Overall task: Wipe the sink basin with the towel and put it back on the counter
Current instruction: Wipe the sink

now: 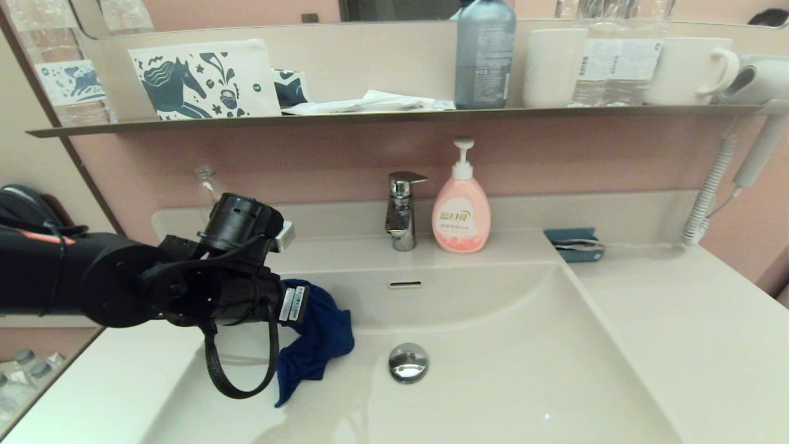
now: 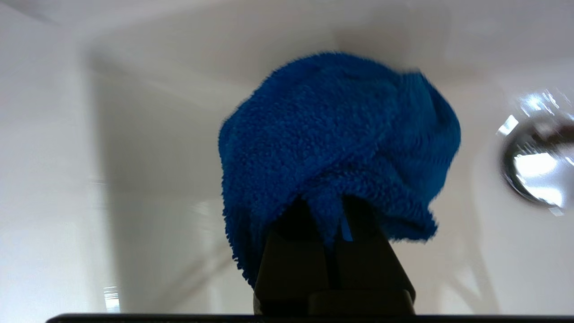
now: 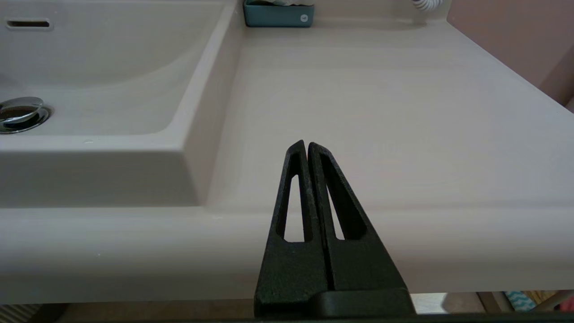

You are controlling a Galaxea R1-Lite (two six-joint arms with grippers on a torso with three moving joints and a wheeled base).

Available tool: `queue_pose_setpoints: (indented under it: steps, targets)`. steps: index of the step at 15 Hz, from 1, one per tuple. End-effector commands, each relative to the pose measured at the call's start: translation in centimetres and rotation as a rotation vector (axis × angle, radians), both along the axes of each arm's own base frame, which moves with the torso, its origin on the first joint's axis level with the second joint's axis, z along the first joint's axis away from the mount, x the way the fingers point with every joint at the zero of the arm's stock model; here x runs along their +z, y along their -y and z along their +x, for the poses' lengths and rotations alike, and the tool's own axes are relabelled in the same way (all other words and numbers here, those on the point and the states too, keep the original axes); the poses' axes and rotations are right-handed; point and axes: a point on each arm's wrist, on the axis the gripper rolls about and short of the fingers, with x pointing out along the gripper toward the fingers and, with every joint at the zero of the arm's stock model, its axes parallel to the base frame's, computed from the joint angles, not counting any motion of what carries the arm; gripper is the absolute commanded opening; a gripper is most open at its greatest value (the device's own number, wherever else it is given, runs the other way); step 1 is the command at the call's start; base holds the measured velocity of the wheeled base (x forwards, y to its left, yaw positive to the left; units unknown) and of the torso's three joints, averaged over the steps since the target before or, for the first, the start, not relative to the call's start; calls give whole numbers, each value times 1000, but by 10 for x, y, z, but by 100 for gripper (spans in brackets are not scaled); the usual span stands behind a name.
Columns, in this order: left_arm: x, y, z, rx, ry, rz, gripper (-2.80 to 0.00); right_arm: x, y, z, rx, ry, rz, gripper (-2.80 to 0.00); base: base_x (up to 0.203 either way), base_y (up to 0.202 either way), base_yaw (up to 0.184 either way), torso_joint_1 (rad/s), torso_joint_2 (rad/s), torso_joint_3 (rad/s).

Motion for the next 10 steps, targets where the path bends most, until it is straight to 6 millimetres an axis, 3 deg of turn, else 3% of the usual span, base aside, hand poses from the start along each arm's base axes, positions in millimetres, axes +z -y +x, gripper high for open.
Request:
queue_pose_setpoints:
  steps: [1, 4, 7, 10]
  targets:
    - [-11, 2, 16, -6, -109, -29, -280, 0, 0, 0, 1, 0, -1, -280, 0, 0, 0, 0, 0, 0]
    - [-24, -2, 33, -11, -155, 20, -280, 0, 0, 0, 1, 0, -1, -280, 0, 0, 0, 0, 0, 0]
    - [-32, -19, 45, -27, -167, 199, -280, 0, 0, 0, 1, 0, -1, -280, 0, 0, 0, 0, 0, 0]
    - [-35, -31, 51, -9, -184, 237, -280, 0, 0, 0, 1, 0, -1, -280, 0, 0, 0, 0, 0, 0]
